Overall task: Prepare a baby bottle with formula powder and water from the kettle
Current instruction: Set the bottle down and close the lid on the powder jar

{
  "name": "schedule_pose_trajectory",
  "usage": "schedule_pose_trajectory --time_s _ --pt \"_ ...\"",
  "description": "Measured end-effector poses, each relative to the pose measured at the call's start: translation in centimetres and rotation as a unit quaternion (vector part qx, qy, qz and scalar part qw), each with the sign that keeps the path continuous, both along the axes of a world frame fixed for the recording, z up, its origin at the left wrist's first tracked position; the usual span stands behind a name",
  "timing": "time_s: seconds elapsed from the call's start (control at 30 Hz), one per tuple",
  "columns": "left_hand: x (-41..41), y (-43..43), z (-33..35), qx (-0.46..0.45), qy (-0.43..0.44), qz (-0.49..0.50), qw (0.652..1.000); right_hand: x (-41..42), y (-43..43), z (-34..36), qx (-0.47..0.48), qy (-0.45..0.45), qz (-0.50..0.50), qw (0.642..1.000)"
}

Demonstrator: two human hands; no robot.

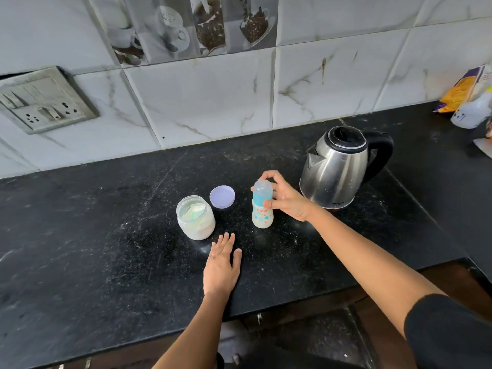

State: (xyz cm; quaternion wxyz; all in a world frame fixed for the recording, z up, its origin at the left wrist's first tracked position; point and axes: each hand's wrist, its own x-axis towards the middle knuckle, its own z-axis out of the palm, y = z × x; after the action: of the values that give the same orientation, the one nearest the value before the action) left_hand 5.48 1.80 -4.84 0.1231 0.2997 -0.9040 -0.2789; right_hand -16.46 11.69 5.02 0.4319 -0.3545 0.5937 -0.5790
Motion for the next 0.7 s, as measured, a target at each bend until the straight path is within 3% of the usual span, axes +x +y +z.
schedule_pose_trajectory --time_s 0.47,0.6,0.7 --pt "0.3 0.3 0.7 0.018 0.019 -0.011 1.0 -0.4 1.3 -0.3 0.041 0.098 -0.019 0.994" --pt "1.5 0.5 1.5 0.025 0.125 0.093 0.987 -0.1 1.3 0.6 0.023 0.138 -0.093 0.986" --pt "2.6 -0.4 2.2 0.009 0.191 0.177 0.966 1.5 -0.2 2.3 -0.042 0.29 -0.199 0.935"
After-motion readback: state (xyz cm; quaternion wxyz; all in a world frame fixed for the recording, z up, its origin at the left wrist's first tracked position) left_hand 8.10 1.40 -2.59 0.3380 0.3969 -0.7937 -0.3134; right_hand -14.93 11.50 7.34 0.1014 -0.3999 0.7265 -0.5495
